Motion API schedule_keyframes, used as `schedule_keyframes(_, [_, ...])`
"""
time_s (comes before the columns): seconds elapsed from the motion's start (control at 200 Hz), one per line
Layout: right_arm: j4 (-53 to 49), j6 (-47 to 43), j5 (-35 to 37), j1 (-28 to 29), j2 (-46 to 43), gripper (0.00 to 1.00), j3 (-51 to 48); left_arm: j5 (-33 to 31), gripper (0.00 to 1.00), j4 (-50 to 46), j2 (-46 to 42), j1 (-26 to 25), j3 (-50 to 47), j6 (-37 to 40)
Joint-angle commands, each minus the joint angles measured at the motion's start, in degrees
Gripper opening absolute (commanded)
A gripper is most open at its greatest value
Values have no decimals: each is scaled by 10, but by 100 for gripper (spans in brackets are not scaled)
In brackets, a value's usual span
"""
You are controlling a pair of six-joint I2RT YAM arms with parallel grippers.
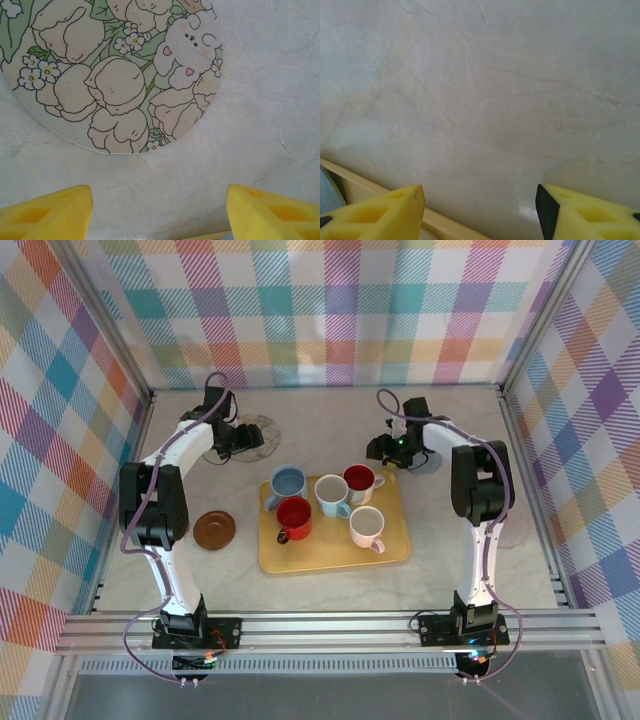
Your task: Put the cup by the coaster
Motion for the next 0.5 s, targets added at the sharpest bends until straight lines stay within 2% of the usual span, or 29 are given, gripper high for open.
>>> schedule_keyframes(0.0, [-25,1,1,5,-30,62,-20,3,72,-21,-15,-9,-6,11])
schedule_keyframes(0.495, [-9,29,2,5,-81,60,-71,1,73,-28,-15,-11,-13,20])
